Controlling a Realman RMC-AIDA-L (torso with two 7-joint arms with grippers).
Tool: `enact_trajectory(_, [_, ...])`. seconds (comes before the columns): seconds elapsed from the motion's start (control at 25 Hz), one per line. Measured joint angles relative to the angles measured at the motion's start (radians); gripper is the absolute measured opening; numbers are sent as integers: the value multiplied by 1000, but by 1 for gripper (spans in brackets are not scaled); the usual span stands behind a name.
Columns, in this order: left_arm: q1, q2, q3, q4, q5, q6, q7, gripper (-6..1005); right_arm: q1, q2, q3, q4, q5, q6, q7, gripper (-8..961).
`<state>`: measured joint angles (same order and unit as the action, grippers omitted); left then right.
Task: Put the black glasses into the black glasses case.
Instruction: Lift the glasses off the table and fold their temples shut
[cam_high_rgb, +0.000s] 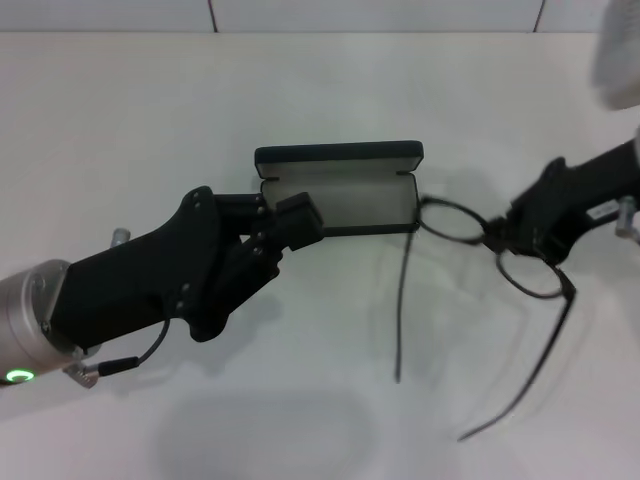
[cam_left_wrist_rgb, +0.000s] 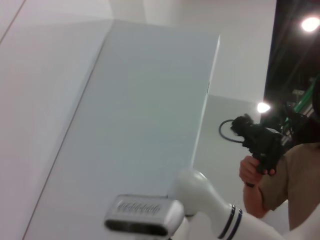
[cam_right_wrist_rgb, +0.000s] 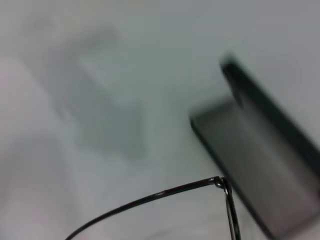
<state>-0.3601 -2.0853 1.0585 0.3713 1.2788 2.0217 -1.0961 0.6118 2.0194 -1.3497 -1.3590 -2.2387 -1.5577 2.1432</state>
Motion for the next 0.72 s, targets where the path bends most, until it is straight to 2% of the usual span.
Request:
enact_trajectory(0.16, [-13,1,1,2,2,0,-4,54,-65,1,84,8,185,-3,-106,57])
enact_trajectory(0.32, [-46,7,7,1,10,-1,-46,54,-110,0,141,99,414,-2,-275,58])
enact_trajectory(0.48, [-76,4,11,1,27,-1,-50,53,-114,-4,170,204,564,-41,-414,58])
enact_trajectory(0.72, [-118,-2,12,-29,66,-19,-46,50,-100,-3,190,276,651,-100,-510,57])
